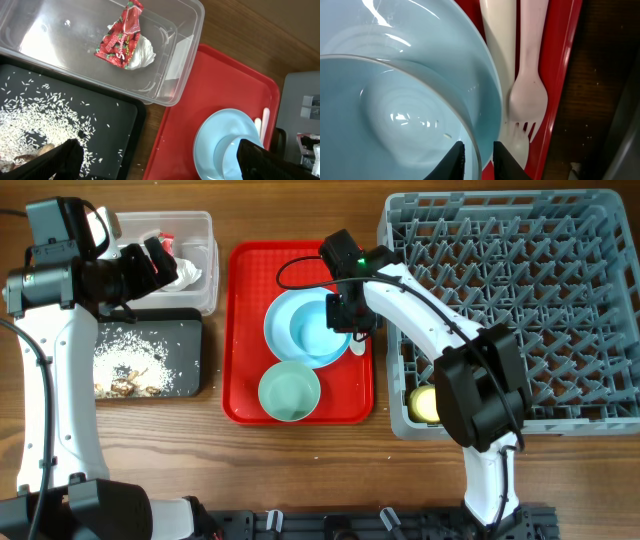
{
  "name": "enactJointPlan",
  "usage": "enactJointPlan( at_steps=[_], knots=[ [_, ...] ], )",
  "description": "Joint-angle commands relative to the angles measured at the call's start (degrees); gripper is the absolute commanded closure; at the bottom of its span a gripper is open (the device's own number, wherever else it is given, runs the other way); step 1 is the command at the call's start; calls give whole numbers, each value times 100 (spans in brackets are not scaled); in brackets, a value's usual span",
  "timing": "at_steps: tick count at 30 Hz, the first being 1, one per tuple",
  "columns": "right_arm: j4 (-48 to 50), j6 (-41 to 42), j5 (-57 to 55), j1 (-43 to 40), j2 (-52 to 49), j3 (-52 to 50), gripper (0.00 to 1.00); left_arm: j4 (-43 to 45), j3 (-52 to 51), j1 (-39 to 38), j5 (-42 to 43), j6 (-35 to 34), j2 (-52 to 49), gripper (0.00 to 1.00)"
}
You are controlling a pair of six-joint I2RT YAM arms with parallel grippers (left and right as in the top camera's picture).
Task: Sort waste into correct bins and load items into the dishwasher rack
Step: 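Move the right gripper to the tray and grasp the blue bowl, then carry the blue bowl into the dish rack with the right gripper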
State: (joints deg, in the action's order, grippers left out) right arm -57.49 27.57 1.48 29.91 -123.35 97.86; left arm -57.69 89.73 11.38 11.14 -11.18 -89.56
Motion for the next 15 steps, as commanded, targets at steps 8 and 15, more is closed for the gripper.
enactJointPlan(
  at_steps=[8,15],
  knots=[
    [179,-323,96,9,-107,-151,96,-4,70,26,-33,48,68,0],
    [-396,-664,-98,-168,540,479,96,-4,70,26,-33,48,68,0]
  ],
)
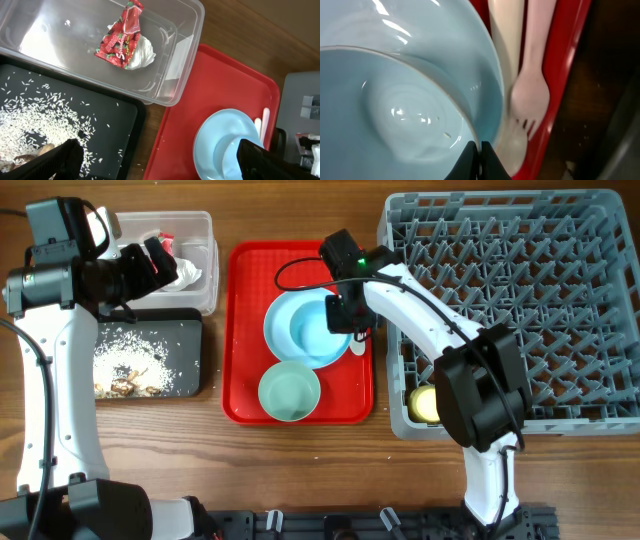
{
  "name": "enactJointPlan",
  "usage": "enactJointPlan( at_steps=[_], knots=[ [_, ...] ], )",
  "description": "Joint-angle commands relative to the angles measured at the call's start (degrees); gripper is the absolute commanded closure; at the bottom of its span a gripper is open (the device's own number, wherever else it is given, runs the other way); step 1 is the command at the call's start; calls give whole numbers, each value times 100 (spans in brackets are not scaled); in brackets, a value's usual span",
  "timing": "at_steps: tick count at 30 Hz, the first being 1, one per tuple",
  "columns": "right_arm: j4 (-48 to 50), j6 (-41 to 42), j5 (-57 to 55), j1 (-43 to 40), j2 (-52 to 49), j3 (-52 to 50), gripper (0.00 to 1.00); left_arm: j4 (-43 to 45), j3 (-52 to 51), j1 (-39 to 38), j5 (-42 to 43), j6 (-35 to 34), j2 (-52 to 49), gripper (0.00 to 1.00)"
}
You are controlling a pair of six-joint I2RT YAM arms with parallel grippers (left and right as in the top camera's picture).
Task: Sort waste into correct bins and load items into the dishwasher rack
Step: 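Carry the blue bowl into the dish rack with the right gripper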
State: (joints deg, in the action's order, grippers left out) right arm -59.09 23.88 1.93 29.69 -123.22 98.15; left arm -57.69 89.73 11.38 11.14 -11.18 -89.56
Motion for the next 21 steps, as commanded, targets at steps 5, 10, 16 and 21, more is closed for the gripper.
enactJointPlan(
  at_steps=[5,10,16,21],
  knots=[
    [-522,-295,-1071,-525,1663,1119,96,-4,70,26,-33,46,68,0],
    [-457,9,-3338,-772,2345,1128,96,-4,70,26,-33,48,68,0],
    [149,-2,-5274,-872,2052,1102,96,-4,70,26,-33,48,68,0],
    [1381,-890,-6909,-883,1255,1102,96,-4,70,26,-33,48,68,0]
  ],
)
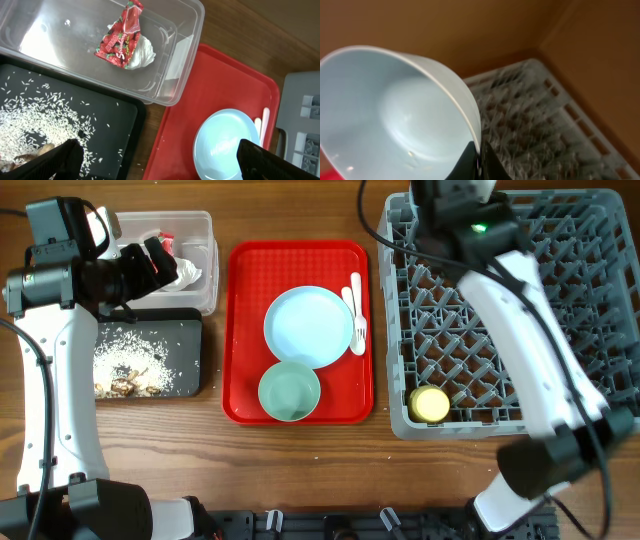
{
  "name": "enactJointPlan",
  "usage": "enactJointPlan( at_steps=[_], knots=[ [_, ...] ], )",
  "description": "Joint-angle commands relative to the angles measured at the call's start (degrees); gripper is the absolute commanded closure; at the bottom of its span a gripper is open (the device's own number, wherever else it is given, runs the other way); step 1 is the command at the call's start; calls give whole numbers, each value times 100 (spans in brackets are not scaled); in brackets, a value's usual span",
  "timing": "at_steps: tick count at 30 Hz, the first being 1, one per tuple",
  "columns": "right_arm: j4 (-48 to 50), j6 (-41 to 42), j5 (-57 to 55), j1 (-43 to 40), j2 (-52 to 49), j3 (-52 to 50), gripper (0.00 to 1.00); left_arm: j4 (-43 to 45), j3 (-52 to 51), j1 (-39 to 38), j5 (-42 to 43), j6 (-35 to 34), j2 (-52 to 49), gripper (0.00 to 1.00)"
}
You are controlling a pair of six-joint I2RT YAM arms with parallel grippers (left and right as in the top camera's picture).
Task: Sort waste into correct bins and load items into the dishwasher rack
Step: 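Carry the blue bowl into the dish rack with the right gripper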
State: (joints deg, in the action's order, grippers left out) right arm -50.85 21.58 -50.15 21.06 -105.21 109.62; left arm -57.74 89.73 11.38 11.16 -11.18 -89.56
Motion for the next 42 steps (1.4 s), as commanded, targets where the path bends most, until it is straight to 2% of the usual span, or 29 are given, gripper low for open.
enactJointPlan(
  at_steps=[1,5,8,19,28,34,42],
  knots=[
    [861,-953,-1961,-20,-708,-46,96,0,70,26,-35,46,68,0],
    [1801,-1832,-2441,-26,-1325,-46,96,0,70,26,-35,46,68,0],
    [2024,-2035,-2441,-26,-1657,-46,96,0,70,26,-35,48,68,0],
    [1952,-2181,-2153,-2,-2094,-120,96,0,70,26,-35,46,68,0],
    [1687,-2114,-2022,0,-2197,-452,96,0,70,26,-35,46,68,0],
    [1620,-2116,-1554,55,-2199,-697,96,0,70,26,-35,48,68,0],
    [1217,-2100,-1401,354,-2199,-723,95,0,70,26,-35,48,68,0]
  ],
)
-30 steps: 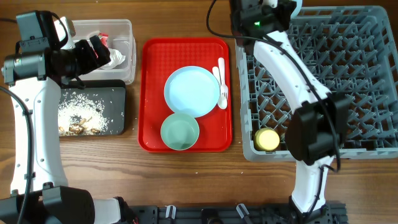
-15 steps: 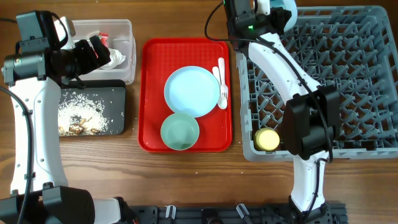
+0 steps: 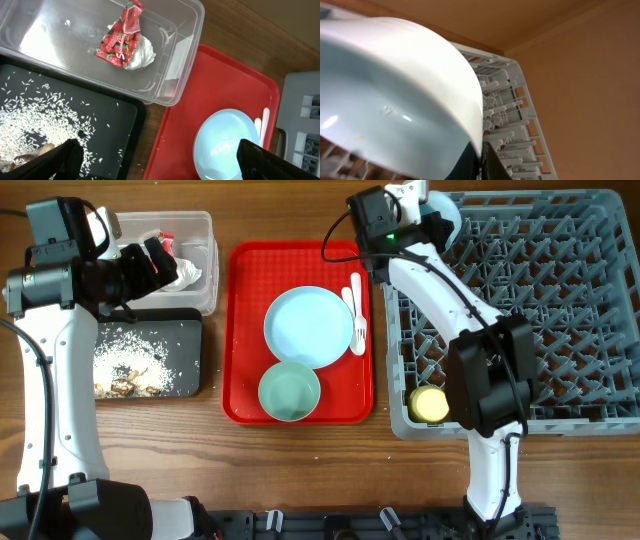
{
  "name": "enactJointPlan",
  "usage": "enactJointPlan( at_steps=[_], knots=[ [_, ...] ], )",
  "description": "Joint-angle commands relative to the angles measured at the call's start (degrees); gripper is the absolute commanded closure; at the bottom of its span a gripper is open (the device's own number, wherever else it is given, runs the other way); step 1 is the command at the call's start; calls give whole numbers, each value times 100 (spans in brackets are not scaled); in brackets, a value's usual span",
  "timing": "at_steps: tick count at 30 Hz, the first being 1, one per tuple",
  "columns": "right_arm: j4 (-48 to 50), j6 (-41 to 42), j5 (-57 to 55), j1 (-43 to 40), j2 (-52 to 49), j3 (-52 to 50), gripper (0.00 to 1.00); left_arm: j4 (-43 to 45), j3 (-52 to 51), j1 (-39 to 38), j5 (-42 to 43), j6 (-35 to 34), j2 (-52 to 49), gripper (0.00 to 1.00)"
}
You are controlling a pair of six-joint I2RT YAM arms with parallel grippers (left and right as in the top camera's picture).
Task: Sort waste into correct bins and load items into the dishwasher rack
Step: 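Carry the blue bowl into the dish rack with the right gripper, then reach the right gripper back to the tray and grasp the green bowl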
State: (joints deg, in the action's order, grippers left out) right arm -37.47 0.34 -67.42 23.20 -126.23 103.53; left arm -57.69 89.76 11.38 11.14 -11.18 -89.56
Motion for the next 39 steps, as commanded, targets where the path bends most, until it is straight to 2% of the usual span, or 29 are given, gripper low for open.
enactJointPlan(
  at_steps=[1,3,8,17,21,25,27,29,30,32,33,35,39],
  knots=[
    [-122,26,326,166,-96,-114,89,-4,68,26,-33,48,68,0],
    [-120,-24,323,256,-87,-111,76,-4,68,26,-33,48,68,0],
    [-166,-17,323,527,-63,-111,61,-4,68,26,-33,48,68,0],
    [-216,33,326,896,-61,-111,43,-4,68,26,-33,48,68,0],
    [-221,186,354,909,92,-92,40,-4,68,26,-33,48,68,0],
    [-271,267,942,905,452,177,37,-4,68,26,-33,48,68,0],
    [-442,387,1657,905,728,229,35,-4,68,26,-33,48,68,0],
    [-828,581,2887,909,1051,229,32,-4,68,26,-33,46,68,0],
    [-1088,619,3672,909,1222,229,19,-4,68,26,-33,48,68,0],
    [-1635,632,5209,887,1495,227,4,-4,68,26,-33,48,68,0],
    [-1797,632,5764,879,1563,227,0,-4,68,26,-33,48,68,0],
    [-2186,662,7320,876,1641,219,0,-4,68,26,-33,48,68,0],
    [-2369,737,8817,933,1596,-114,3,-4,68,26,-33,48,68,0]
  ],
)
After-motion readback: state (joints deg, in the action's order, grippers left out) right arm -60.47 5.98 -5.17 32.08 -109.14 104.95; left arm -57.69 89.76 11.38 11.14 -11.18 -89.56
